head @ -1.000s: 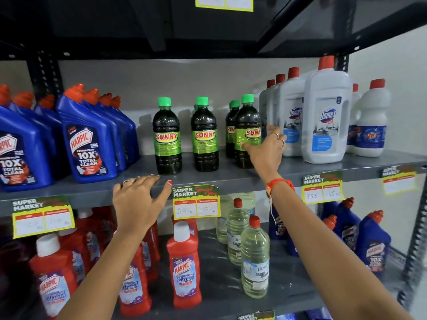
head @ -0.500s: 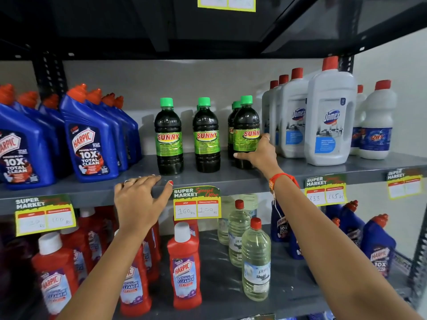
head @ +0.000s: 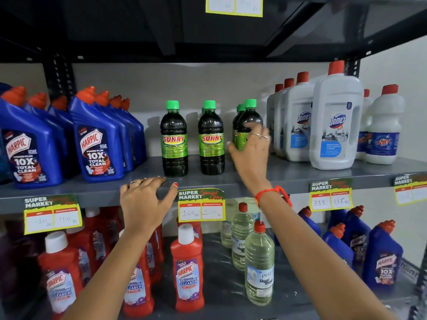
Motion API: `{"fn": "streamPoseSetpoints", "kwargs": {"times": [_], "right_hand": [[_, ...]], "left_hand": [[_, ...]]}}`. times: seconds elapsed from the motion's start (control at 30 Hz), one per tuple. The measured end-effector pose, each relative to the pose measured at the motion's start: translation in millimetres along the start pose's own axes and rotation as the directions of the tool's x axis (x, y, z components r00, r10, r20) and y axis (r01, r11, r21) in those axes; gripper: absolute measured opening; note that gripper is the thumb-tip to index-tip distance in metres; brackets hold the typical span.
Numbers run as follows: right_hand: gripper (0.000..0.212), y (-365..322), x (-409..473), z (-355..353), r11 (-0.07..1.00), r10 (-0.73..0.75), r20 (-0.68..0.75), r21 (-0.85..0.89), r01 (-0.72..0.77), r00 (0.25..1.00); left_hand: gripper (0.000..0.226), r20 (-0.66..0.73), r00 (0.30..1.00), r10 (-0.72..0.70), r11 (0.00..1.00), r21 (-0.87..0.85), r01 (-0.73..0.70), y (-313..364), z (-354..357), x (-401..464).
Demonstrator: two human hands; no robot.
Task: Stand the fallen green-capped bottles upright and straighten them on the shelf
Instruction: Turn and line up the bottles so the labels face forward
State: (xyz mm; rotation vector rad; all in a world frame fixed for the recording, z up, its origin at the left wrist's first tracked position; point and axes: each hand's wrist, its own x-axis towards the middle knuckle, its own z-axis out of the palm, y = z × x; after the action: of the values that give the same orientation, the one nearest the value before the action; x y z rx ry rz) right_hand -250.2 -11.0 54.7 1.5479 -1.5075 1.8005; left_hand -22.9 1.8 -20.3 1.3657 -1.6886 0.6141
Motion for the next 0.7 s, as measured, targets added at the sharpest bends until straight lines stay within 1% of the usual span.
{"fn": "streamPoseSetpoints", "kwargs": {"times": [0.03,0.07,0.13,0.2,0.23,0.27,0.37,0.5,0.6,0.7], "right_hand": [[0.064,-9,-4,6,0.999,-0.010,0.078,0.047,0.006,0.997],[0.072,-17,-8,14,0.998,0.009,0.177,0.061,-0.020,0.984],[0.093,-26,-13,32,0.996,0.088,0.326,0.003,-0.094,0.941],[0.106,-30,-17,45,0.984,0.179,0.408,-0.069,-0.165,0.895],[0.107,-30,-18,48,0.978,0.208,0.425,-0.090,-0.187,0.881],[0.104,-29,-17,51,0.974,0.225,0.426,-0.102,-0.201,0.876],[0.091,-27,-16,53,0.972,0.236,0.389,-0.100,-0.213,0.890],[0.088,-25,-18,53,0.976,0.219,0.355,-0.086,-0.202,0.909],[0.088,-24,-18,53,0.974,0.227,0.352,-0.077,-0.214,0.908],[0.090,-27,-21,52,0.972,0.235,0.360,-0.109,-0.210,0.903]], "left_hand": [[0.058,0.004,1.000,0.001,1.000,0.000,-0.001,0,-1,0],[0.058,0.009,1.000,0.003,1.000,0.000,-0.003,0,-1,0],[0.059,0.025,1.000,0.008,1.000,0.002,-0.008,0,-2,-1],[0.058,0.037,0.999,0.007,1.000,0.004,-0.007,-1,-3,-1],[0.058,0.042,0.999,0.005,1.000,0.004,-0.006,-1,-3,-1],[0.058,0.040,0.999,0.006,1.000,0.005,-0.006,-1,-3,0],[0.057,0.043,0.999,0.005,1.000,0.006,-0.005,-1,-3,0],[0.058,0.041,0.999,0.002,1.000,0.002,-0.002,0,-4,-1],[0.058,0.037,0.999,0.002,1.000,-0.010,-0.001,-1,-4,0],[0.058,0.041,0.999,0.000,1.000,-0.013,0.001,0,-5,0]]}}
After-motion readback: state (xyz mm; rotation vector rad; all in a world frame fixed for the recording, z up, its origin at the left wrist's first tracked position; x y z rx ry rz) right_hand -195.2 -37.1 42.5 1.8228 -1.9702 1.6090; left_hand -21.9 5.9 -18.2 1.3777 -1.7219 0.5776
